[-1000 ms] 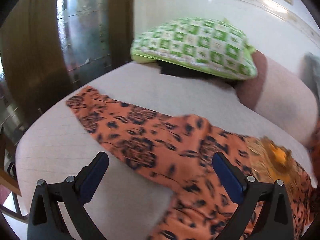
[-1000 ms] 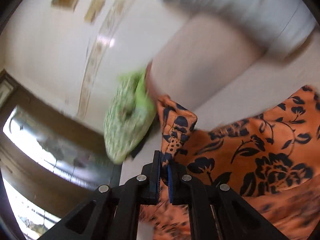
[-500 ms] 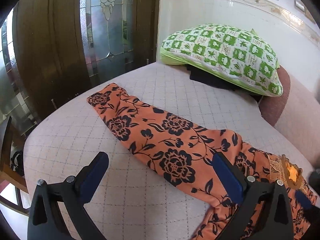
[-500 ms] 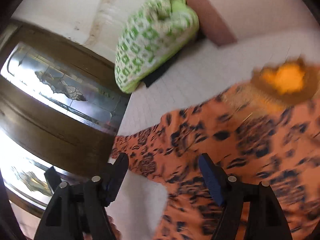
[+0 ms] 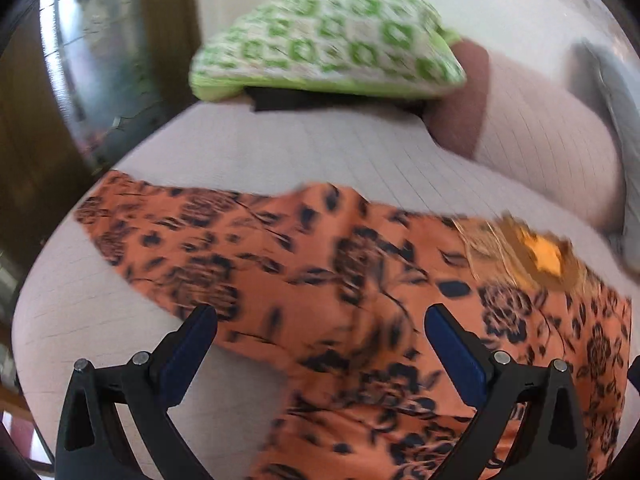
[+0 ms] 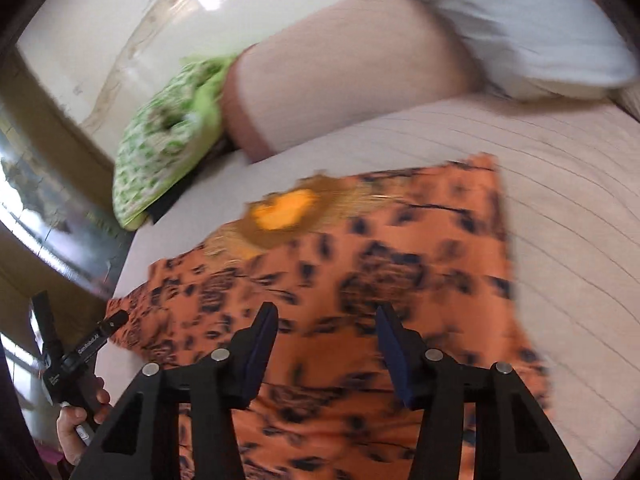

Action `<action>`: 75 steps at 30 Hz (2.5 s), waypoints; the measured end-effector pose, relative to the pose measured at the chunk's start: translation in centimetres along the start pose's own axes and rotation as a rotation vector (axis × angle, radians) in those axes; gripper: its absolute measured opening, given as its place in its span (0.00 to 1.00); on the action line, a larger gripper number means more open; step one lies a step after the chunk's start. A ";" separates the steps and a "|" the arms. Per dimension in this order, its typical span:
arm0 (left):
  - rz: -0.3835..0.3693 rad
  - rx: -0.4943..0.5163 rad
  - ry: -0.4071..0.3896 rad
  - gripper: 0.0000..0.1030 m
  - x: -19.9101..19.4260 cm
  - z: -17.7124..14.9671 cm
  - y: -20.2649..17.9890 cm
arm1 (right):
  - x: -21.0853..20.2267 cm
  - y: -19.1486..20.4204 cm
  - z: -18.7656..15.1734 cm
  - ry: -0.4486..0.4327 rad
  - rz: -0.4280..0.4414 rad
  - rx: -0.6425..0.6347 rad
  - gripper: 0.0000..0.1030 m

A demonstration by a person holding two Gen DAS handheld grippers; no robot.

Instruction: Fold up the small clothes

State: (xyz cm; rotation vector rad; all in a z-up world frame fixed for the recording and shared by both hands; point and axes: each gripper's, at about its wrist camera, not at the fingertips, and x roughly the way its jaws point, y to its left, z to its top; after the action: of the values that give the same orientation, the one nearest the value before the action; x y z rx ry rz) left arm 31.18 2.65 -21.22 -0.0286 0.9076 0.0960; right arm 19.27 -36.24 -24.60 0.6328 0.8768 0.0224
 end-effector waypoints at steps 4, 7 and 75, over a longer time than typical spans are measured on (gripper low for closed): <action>0.070 0.092 0.067 1.00 2.4 -0.9 -2.7 | -0.8 -4.1 -0.3 -0.012 -0.023 0.045 0.51; 0.132 0.133 0.133 1.00 4.3 -1.7 -3.4 | -0.2 -6.3 -0.3 0.000 -0.016 0.093 0.51; -0.318 -0.366 -0.215 0.09 -4.7 7.9 13.8 | 0.1 -1.0 -0.9 -0.105 -0.086 -0.120 0.47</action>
State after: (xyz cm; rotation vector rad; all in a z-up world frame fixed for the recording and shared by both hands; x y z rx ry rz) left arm 33.25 16.58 -12.43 -0.4929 0.6524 -0.0320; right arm 18.46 -36.50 -25.65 0.4796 0.7946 -0.0349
